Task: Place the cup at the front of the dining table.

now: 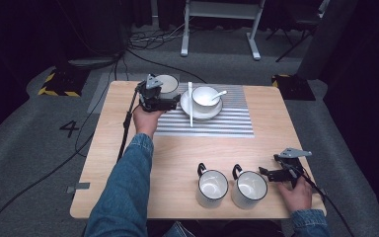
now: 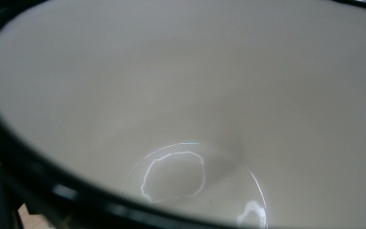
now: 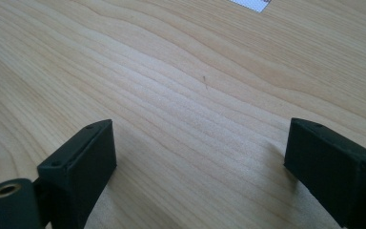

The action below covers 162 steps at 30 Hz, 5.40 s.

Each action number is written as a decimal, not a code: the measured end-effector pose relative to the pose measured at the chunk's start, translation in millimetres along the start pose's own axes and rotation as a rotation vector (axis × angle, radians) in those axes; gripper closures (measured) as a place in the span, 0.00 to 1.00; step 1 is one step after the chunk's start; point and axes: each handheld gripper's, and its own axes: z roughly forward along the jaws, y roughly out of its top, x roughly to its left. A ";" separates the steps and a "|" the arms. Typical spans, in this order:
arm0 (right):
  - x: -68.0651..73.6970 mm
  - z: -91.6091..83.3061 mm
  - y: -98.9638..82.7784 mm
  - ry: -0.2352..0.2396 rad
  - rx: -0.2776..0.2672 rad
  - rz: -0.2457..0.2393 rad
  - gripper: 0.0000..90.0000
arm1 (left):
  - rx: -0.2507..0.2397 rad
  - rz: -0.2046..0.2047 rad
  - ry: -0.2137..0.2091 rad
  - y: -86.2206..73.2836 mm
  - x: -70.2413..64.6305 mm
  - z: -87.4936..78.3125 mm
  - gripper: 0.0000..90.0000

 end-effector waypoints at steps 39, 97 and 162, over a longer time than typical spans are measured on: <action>0.0 0.0 0.0 0.000 0.000 0.000 0.11 | 0.187 -0.106 -0.038 -63.7 12.9 71.1 0.03; 0.2 0.0 0.1 0.001 0.000 0.001 0.11 | 0.096 -0.038 -0.052 -55.8 -26.8 -32.2 0.02; 0.2 0.0 0.1 0.001 0.000 0.001 0.11 | 0.201 0.100 -0.100 -160.4 -53.7 -201.4 0.04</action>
